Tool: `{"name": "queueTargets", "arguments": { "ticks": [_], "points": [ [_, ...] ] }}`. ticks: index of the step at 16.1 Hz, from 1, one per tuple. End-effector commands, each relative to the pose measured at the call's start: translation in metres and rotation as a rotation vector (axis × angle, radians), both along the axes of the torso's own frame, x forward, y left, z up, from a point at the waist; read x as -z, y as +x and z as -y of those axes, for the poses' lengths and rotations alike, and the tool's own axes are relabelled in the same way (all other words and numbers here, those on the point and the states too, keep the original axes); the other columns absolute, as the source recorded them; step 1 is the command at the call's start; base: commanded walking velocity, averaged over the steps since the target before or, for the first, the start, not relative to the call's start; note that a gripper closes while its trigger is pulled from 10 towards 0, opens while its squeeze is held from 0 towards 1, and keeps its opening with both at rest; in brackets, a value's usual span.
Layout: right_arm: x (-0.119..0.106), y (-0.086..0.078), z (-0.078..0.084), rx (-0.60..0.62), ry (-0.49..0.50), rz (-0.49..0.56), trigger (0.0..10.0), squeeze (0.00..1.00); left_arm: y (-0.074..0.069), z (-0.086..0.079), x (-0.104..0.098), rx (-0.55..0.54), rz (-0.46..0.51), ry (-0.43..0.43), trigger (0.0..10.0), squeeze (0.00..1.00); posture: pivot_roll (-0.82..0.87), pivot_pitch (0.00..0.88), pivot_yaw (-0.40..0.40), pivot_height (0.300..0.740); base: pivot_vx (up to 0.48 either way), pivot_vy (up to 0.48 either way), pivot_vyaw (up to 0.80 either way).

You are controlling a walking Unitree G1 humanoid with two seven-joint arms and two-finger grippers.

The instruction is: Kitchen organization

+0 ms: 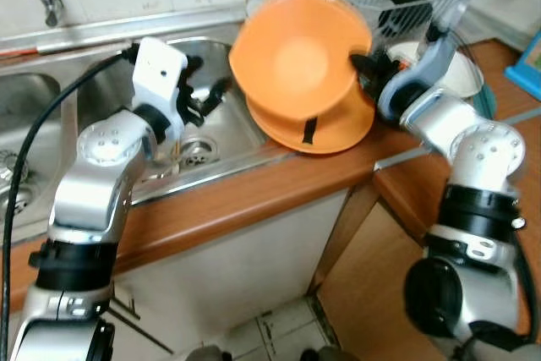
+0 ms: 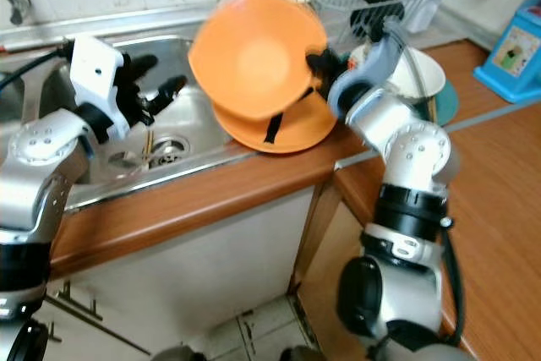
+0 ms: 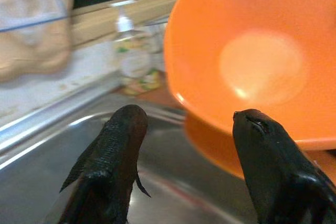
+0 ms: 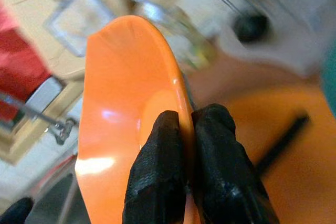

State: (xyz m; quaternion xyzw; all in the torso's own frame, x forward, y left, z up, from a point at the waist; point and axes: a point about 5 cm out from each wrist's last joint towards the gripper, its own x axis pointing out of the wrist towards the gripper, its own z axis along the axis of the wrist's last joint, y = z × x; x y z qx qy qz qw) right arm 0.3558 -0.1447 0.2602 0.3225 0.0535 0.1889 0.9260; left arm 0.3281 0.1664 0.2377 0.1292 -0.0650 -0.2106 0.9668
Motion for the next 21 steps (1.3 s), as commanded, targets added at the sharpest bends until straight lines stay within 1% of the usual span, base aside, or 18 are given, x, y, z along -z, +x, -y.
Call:
{"name": "queueTargets", "arguments": {
  "ticks": [1,2,5,7,9,10,11,12,13,15,16,19,20,21],
  "points": [
    [-0.012,-0.007,-0.005,-0.047,-0.094,0.109,0.0,0.0,0.005,-0.003,-0.005,-0.051,0.041,0.018,10.0,0.0,-0.04,0.001,-0.001,0.74,0.0,0.0,0.0],
    [-0.015,-0.01,-0.007,-0.078,-0.147,0.147,0.0,0.0,0.008,-0.004,-0.007,-0.067,0.051,0.017,10.0,0.0,-0.04,0.006,0.002,0.74,0.0,0.0,0.0],
    [-0.016,-0.017,-0.01,-0.128,-0.209,0.206,0.0,0.0,0.013,-0.004,-0.011,-0.064,0.056,-0.024,10.0,0.0,-0.04,0.011,0.009,0.74,0.0,0.0,0.0],
    [-0.019,-0.027,-0.012,-0.185,-0.206,0.27,0.0,0.0,0.016,-0.001,-0.006,-0.012,0.017,-0.088,10.0,0.0,-0.05,0.02,0.019,0.74,0.0,0.0,0.0],
    [-0.02,-0.03,-0.012,-0.2,-0.183,0.292,0.0,0.0,0.017,-0.002,0.0,-0.018,-0.011,-0.097,10.0,0.0,-0.05,0.02,0.019,0.74,0.0,0.0,0.0],
    [-0.021,-0.031,-0.012,-0.207,-0.169,0.3,0.0,0.0,0.017,-0.003,0.003,-0.022,-0.028,-0.102,9.7,0.0,-0.05,0.027,0.021,0.74,0.0,0.0,0.0],
    [-0.024,-0.033,-0.013,-0.221,-0.146,0.317,0.0,0.0,0.017,-0.004,0.007,-0.021,-0.054,-0.123,2.2,0.0,-0.05,0.031,0.024,0.74,0.0,0.0,0.0],
    [-0.025,-0.034,-0.014,-0.224,-0.144,0.319,0.0,0.0,0.017,-0.004,0.008,-0.019,-0.057,-0.131,2.2,0.0,-0.05,0.032,0.024,0.74,0.0,0.0,0.0],
    [-0.024,-0.034,-0.014,-0.222,-0.143,0.319,0.0,0.0,0.017,-0.004,0.007,-0.008,-0.056,-0.149,0.0,0.0,-0.05,0.032,0.024,0.74,0.0,0.0,0.0],
    [-0.022,-0.033,-0.013,-0.215,-0.143,0.309,0.0,0.0,0.015,-0.001,0.002,0.042,-0.055,-0.187,0.0,0.0,-0.04,0.034,0.023,0.74,0.0,0.0,0.0],
    [-0.022,-0.033,-0.014,-0.214,-0.143,0.308,0.0,0.0,0.015,0.0,0.002,0.049,-0.056,-0.191,0.0,0.0,-0.04,0.034,0.023,0.74,0.0,0.0,0.0],
    [-0.022,-0.034,-0.015,-0.216,-0.135,0.307,0.0,0.0,0.009,0.007,0.003,0.142,-0.087,-0.259,0.0,0.0,-0.04,0.034,0.026,0.74,0.0,0.0,0.0],
    [-0.022,-0.034,-0.014,-0.216,-0.134,0.306,0.0,0.0,0.007,0.009,0.002,0.167,-0.087,-0.294,0.0,0.0,-0.04,0.034,0.026,0.74,0.0,0.0,0.0],
    [-0.022,-0.034,-0.014,-0.215,-0.134,0.306,0.0,0.0,0.006,0.01,0.001,0.174,-0.086,-0.307,0.0,0.0,-0.04,0.033,0.027,0.74,0.0,0.0,0.0]
  ]
}}
